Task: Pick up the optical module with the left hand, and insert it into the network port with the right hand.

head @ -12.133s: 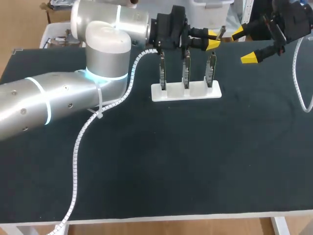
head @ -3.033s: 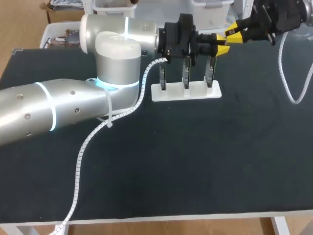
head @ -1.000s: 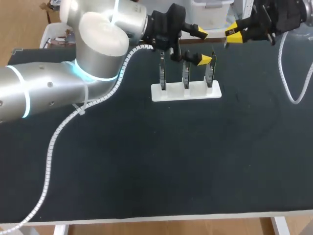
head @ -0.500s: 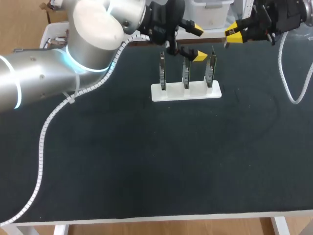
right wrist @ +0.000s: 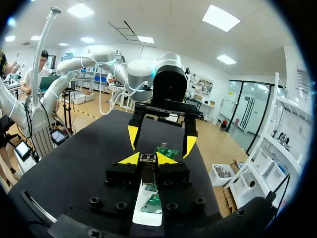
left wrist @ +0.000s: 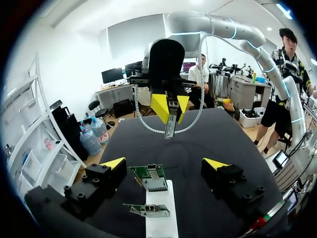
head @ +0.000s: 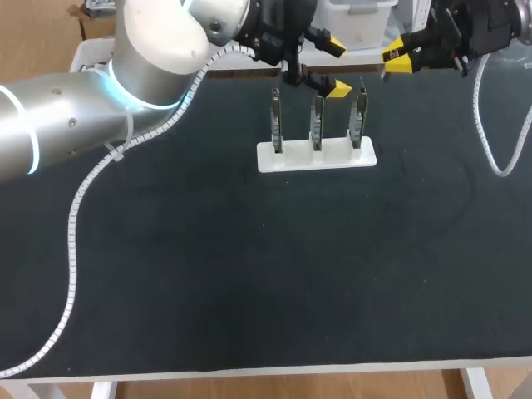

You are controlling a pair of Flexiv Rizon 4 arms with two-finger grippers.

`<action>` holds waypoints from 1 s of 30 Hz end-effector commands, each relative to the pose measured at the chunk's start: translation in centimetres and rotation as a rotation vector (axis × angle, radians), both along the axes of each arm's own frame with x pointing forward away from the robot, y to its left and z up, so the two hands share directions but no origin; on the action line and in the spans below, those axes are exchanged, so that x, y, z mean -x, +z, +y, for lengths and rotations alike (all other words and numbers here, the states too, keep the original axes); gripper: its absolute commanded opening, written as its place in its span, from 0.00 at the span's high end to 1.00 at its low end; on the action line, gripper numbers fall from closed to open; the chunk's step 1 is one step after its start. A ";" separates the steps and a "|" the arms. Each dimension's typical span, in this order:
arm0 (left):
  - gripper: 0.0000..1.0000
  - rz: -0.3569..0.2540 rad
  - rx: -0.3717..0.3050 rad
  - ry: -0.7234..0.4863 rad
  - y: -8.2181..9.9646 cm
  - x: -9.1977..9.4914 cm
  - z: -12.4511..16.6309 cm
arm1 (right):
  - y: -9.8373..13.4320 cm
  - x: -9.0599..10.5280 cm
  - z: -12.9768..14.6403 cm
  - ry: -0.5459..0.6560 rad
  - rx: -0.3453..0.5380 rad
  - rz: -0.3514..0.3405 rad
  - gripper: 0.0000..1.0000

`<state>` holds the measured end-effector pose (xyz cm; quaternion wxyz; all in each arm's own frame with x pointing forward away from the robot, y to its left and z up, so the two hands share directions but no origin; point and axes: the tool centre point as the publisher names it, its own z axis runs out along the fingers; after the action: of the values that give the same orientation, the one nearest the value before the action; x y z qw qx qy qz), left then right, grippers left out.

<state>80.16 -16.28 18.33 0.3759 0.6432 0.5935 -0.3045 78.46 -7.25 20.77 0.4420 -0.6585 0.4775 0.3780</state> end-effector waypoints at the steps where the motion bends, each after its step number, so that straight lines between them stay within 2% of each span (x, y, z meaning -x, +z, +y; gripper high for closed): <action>1: 0.00 0.001 0.002 -0.005 -0.2 -0.3 0.0 | 0.0 0.0 0.0 0.000 0.000 -0.001 1.00; 30: 0.00 0.001 0.002 -0.005 -0.2 -0.3 0.0 | 0.0 -0.1 0.4 0.021 0.009 0.006 1.00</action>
<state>80.40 -16.23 18.06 0.3775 0.6433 0.5914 -0.3065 78.18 -7.14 20.74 0.4395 -0.6606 0.4748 0.3808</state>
